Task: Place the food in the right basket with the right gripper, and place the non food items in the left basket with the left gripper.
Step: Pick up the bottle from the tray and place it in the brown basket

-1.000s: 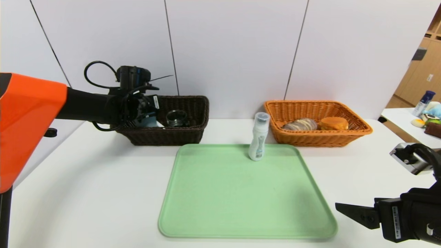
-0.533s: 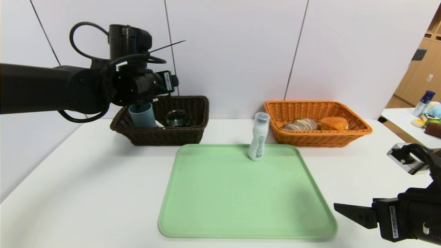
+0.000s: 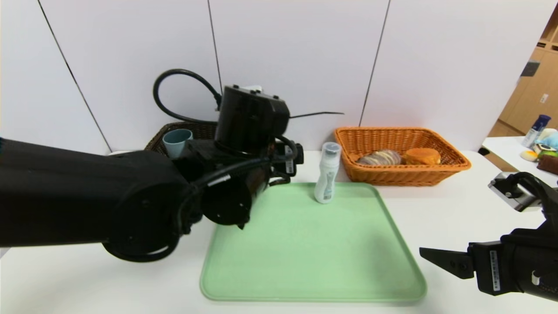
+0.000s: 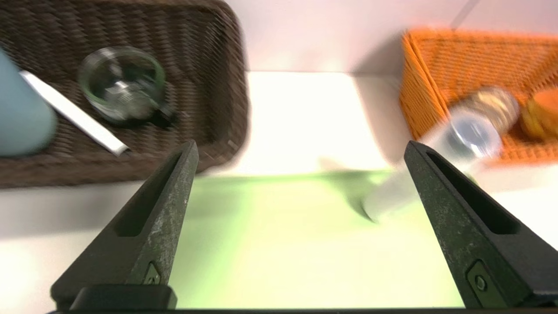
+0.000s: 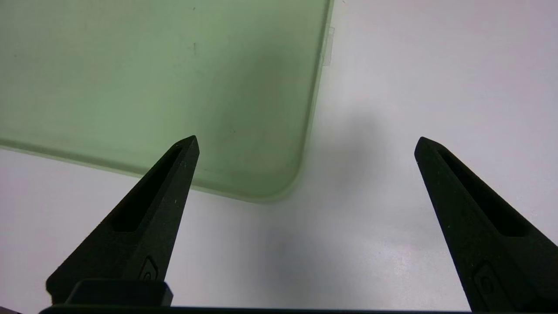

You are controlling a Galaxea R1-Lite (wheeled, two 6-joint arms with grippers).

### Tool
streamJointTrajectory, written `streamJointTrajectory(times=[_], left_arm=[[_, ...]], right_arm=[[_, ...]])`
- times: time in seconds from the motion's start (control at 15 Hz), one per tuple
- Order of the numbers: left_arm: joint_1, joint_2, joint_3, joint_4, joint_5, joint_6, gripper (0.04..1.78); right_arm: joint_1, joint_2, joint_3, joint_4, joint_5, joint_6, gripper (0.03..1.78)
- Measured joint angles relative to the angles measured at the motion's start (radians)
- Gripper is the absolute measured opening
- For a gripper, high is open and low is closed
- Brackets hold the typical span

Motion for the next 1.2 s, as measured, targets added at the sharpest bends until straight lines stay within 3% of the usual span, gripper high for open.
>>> streamJointTrajectory(times=[0.2,0.47,0.8,1.2], left_arm=[[-0.107,0.068,0.025,-0.045,0.089,-0.019,1.67],[-0.162,0.187,-0.003,-0.107,0.199,-0.036,1.68],[-0.215,0.27,-0.03,-0.144,0.211,-0.036,1.69],[-0.227,0.374,-0.173,-0.142,0.243,-0.034,1.69]], right_arm=[[-0.006,0.008,-0.011,-0.042,-0.005,0.004,1.71],[-0.015,0.02,-0.012,-0.078,-0.006,0.004,1.71],[-0.018,0.032,-0.012,-0.078,-0.004,0.007,1.71],[-0.018,0.043,-0.014,-0.079,-0.006,0.006,1.71]])
